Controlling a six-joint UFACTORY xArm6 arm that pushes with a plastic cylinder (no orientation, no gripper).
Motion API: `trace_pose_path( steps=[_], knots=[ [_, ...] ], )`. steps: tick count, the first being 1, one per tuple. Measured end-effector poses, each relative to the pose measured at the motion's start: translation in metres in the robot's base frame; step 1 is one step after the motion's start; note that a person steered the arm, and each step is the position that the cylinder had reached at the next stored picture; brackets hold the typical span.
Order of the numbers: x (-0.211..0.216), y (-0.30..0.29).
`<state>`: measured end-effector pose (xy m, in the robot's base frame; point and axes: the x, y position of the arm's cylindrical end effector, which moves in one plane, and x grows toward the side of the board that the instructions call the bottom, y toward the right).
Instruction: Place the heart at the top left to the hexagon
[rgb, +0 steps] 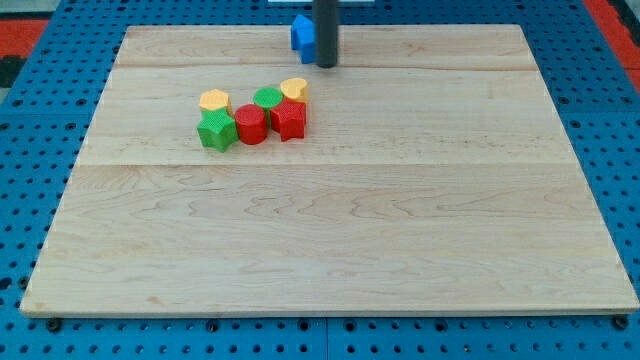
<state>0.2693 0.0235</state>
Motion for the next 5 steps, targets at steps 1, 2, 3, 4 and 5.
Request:
trace_pose_path(
  steps=[1, 2, 3, 4, 5],
  knots=[
    [0.000, 0.005],
    [0.000, 0.005],
    [0.003, 0.005],
    [0.005, 0.005],
    [0.016, 0.016]
  ],
)
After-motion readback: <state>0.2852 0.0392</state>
